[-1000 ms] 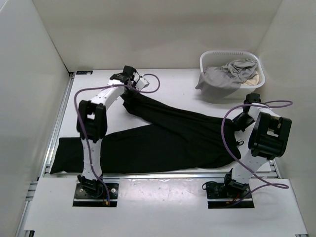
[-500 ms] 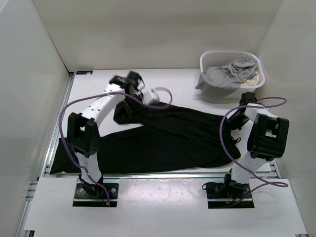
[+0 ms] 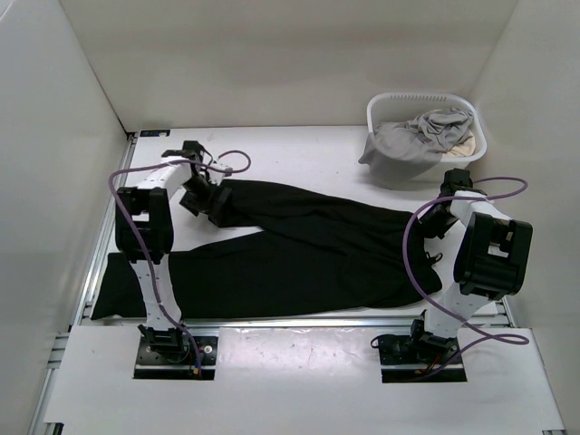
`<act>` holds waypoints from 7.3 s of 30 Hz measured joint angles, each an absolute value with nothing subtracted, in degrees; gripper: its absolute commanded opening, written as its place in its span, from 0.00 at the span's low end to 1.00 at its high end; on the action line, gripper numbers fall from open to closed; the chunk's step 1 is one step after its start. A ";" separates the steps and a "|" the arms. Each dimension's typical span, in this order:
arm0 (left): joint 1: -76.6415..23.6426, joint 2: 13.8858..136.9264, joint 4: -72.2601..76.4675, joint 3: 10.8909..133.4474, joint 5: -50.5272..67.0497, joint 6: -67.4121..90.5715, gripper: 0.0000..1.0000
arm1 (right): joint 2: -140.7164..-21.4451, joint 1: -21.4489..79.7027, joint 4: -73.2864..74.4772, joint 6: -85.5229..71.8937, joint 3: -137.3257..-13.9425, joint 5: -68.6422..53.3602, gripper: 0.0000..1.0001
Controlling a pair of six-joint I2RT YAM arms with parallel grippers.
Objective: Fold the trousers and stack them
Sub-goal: Flatten the trousers out, then fold the trousers
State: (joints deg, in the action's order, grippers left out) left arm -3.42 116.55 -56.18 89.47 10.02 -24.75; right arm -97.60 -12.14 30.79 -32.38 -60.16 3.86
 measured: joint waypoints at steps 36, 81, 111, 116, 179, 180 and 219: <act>-35.09 101.23 -52.51 67.35 -13.41 -39.57 0.81 | -98.39 -12.14 29.50 -32.60 -58.17 2.33 0.00; 12.01 93.51 -43.86 81.84 -0.99 -20.73 0.14 | -98.24 -11.60 30.96 -31.09 -59.70 5.19 0.00; 21.12 115.20 -41.82 96.82 -2.35 -21.47 0.65 | -104.84 -13.15 35.99 -26.57 -75.20 2.68 0.78; 21.15 121.19 -43.42 102.54 1.34 -22.20 0.79 | -109.34 -13.17 35.79 -26.79 -79.11 2.90 0.82; 32.49 61.56 -64.47 50.15 -4.58 -35.18 0.14 | -75.24 -25.43 38.13 -36.12 -51.79 -6.50 0.00; 33.17 60.99 -64.31 49.36 -5.34 -35.62 0.14 | -75.02 -25.45 38.79 -36.38 -51.75 -6.17 0.00; 37.41 65.43 -58.70 43.72 -18.74 -38.59 0.14 | -61.10 -20.60 59.53 -37.95 -50.43 0.16 0.00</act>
State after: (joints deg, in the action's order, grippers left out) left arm 37.41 65.43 -58.70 43.72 -18.74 -38.59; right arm -61.10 -20.60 59.53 -37.95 -50.43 0.16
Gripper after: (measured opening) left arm 0.157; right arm 0.070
